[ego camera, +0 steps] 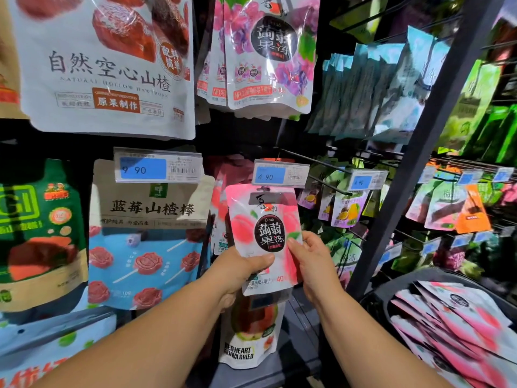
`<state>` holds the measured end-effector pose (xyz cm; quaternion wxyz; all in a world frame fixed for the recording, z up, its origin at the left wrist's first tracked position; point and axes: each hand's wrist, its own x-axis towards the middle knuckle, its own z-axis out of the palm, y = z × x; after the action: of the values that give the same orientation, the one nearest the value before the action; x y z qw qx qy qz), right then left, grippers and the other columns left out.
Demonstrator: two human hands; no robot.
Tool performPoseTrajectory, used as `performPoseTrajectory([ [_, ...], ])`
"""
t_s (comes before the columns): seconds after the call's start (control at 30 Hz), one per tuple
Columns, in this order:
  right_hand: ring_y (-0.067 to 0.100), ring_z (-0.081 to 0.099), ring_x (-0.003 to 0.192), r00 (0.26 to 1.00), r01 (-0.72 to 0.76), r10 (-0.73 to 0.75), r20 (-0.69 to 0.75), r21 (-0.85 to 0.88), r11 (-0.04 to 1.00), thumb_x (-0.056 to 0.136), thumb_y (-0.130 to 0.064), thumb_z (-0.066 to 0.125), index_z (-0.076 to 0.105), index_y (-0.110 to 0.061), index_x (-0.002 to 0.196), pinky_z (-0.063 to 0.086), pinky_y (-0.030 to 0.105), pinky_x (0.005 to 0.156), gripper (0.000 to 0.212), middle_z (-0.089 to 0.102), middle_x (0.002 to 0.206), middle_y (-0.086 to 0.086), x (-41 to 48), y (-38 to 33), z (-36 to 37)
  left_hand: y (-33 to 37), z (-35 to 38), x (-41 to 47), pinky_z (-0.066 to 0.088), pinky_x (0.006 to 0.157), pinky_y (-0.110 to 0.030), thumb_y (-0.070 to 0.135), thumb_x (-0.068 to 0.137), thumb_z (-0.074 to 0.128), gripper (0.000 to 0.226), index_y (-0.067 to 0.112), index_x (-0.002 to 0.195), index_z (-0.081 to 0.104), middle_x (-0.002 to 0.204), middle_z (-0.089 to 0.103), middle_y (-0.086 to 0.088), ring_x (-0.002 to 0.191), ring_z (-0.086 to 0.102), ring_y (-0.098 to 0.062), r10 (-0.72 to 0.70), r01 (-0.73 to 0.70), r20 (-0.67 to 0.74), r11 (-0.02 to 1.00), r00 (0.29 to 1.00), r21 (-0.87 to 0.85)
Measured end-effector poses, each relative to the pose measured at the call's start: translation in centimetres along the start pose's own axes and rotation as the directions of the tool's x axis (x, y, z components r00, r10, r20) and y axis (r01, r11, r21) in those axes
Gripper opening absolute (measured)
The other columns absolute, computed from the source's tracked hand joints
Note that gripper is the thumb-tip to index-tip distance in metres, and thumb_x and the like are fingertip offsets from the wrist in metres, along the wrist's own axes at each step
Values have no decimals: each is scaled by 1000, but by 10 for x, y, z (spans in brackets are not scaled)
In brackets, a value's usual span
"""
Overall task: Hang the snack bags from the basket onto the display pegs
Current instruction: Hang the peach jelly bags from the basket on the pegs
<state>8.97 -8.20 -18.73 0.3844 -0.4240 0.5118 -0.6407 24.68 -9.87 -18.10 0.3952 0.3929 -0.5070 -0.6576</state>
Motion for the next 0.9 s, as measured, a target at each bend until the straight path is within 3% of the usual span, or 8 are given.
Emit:
performPoseTrajectory([
  [0.2,40,68,97,998,-27,19,-61,-132,991,95,-17,63,65,-16,94,53,59,90,2,72,101,18,24,11,12,2,-6,13,48,50,-14,14,80,80,28,12,103,65,89,71,-2,68,65,-7,113,-66,-203,973,973,223],
  [0.27,40,69,97,997,-44,34,-73,-137,990,94,-20,64,65,-18,93,53,60,90,2,72,101,17,29,16,16,1,-12,17,56,71,-25,23,75,84,40,14,106,62,98,71,-3,83,67,-15,136,-46,-262,945,955,323],
  [0.33,40,69,95,997,-52,42,-71,-147,988,91,-28,66,65,-18,88,53,60,89,10,73,98,17,30,20,18,-2,-17,22,53,85,-33,33,71,86,53,15,113,59,105,70,-2,96,66,-21,147,-8,-288,902,946,432],
  [0.43,31,66,78,997,-43,29,-71,-200,979,86,-39,67,63,-8,85,54,49,80,31,70,85,13,26,22,16,-2,-19,23,49,87,-32,46,68,84,66,17,121,57,114,67,-2,104,62,-22,154,21,-279,842,948,538],
  [0.5,21,56,68,998,-16,0,-66,-234,972,93,-32,65,59,-8,82,48,34,68,27,60,74,9,23,24,13,-2,-20,23,50,88,-35,53,64,81,74,16,122,55,118,64,-3,105,61,-23,176,30,-291,809,940,586],
  [0.6,8,48,54,998,-1,-15,-54,-274,962,95,-25,64,56,-10,75,39,15,52,27,52,61,-1,21,29,5,3,-17,16,45,88,-36,38,73,83,72,8,125,43,125,51,-11,113,52,-30,223,48,-360,790,906,611],
  [0.77,13,54,62,999,-37,26,-47,-244,969,96,-20,62,62,-11,81,46,24,60,18,61,69,2,14,34,-5,4,-10,3,35,102,-41,23,78,80,72,7,129,32,138,33,-14,125,37,-32,388,-6,-401,725,830,689],
  [0.9,10,52,60,997,-35,15,-81,-262,965,96,-18,60,65,-7,84,44,20,57,16,62,69,1,5,27,-16,1,0,-4,32,105,-44,19,77,79,73,10,131,32,133,32,-11,126,35,-33,527,-55,-401,653,749,755],
])
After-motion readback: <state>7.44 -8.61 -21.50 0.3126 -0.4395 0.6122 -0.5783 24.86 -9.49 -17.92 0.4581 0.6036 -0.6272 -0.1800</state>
